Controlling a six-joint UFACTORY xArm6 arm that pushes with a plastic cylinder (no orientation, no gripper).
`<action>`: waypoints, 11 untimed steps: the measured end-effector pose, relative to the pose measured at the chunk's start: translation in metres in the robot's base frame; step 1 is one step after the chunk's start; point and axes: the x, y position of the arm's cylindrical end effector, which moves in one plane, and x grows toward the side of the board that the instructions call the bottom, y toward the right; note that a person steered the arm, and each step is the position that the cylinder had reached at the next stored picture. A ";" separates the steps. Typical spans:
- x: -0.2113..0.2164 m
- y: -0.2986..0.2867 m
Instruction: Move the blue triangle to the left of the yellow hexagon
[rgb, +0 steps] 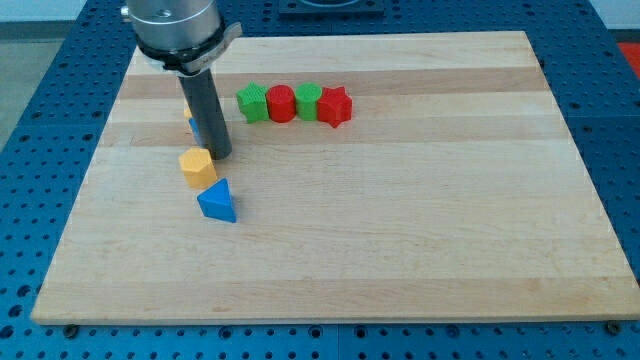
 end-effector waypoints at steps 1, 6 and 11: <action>0.000 -0.007; 0.108 0.050; 0.064 -0.030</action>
